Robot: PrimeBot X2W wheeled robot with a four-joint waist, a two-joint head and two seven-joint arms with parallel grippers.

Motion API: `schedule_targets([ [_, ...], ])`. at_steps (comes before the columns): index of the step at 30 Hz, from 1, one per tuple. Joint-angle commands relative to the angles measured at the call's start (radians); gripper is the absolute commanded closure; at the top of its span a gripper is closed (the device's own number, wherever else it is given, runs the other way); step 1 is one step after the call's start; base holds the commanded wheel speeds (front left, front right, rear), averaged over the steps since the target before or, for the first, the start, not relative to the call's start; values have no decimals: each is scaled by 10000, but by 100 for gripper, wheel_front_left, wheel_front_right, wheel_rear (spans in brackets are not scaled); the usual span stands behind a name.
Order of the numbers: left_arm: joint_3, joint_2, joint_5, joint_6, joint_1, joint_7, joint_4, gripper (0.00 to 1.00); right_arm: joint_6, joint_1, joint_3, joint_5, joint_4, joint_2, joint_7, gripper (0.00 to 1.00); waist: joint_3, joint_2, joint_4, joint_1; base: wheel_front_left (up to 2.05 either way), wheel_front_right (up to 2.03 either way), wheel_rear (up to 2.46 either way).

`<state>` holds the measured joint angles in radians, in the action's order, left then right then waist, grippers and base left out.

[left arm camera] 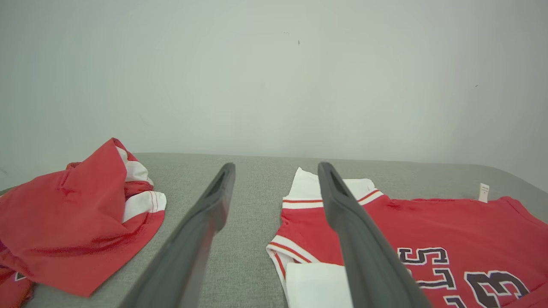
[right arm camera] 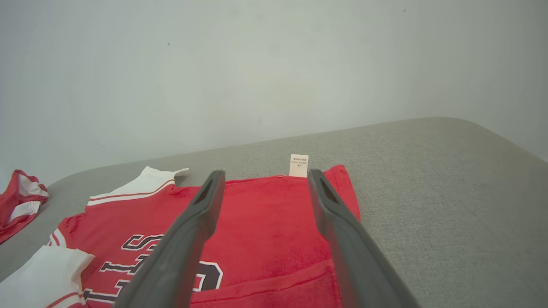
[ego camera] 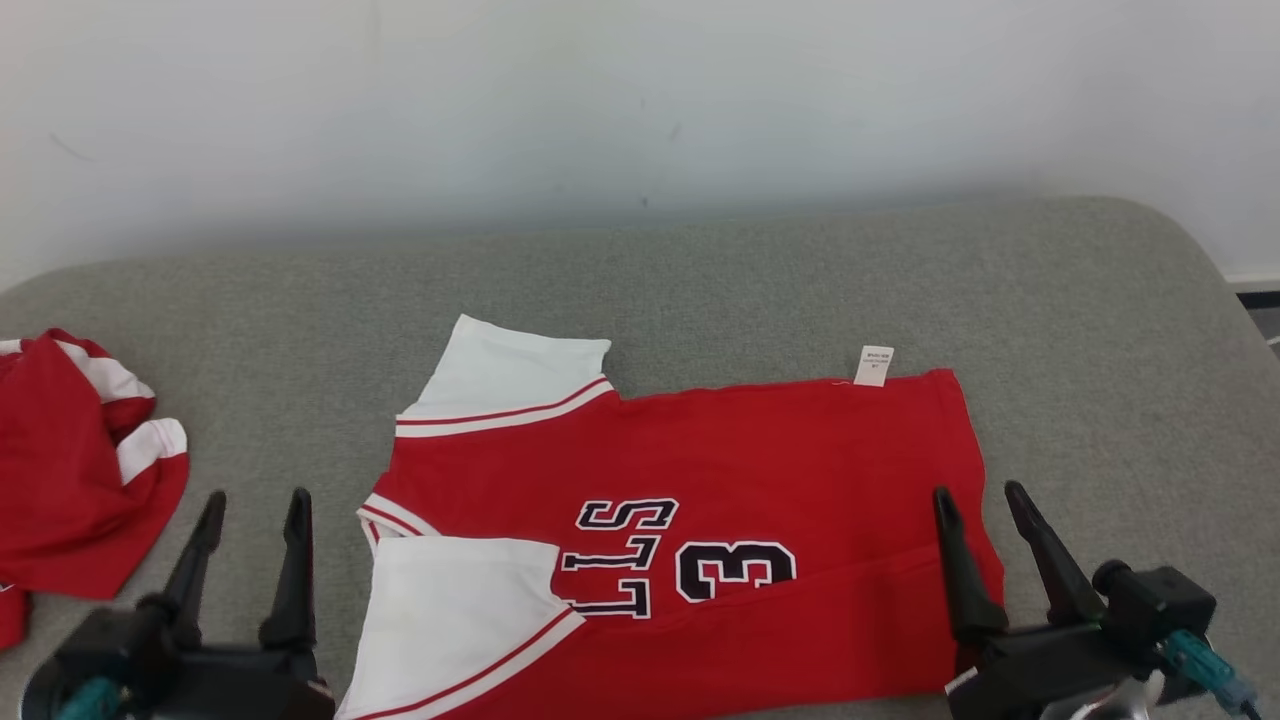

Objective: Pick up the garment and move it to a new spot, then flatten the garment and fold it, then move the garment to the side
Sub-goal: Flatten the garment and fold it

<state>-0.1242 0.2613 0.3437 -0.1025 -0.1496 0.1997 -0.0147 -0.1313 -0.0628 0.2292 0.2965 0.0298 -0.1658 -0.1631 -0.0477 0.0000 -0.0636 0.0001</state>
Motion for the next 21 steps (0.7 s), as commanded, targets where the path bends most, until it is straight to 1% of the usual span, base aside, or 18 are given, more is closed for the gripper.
schedule_targets([
  [1,19,220,221,198,-469,-296,145,0,10,-347,88,-91,-4,42,-33,0,-487,0,-474,-1,0,0,0],
  [2,19,220,221,198,-469,-296,145,0,10,-347,88,-91,-4,42,-33,0,-487,0,-474,-1,0,0,0],
  [5,-21,604,338,653,-1493,-891,500,0,9,-961,243,-91,101,218,-141,0,-932,0,-899,-1,0,0,0],
  [6,-5,649,498,797,-1878,-1052,579,0,10,-1179,278,-93,131,274,-176,0,-1105,0,-1050,-1,0,0,0],
  [8,-106,841,694,1186,-2526,-1399,895,0,10,-1534,336,-89,284,380,-275,0,-1401,0,-1310,-1,0,0,0],
  [13,-304,1318,1048,1846,-4069,-2341,1894,0,9,-2373,641,2,706,664,-586,0,-2202,0,-2051,-1,0,0,0],
  [16,-394,1591,1320,2065,-4812,-2825,2456,0,10,-2802,790,50,1005,813,-739,0,-2607,0,-2457,-1,0,0,0],
  [21,-555,1901,1795,2231,-5762,-3475,3357,0,10,-3334,984,346,1409,1010,-868,0,-3090,0,-2856,-1,0,0,0],
])
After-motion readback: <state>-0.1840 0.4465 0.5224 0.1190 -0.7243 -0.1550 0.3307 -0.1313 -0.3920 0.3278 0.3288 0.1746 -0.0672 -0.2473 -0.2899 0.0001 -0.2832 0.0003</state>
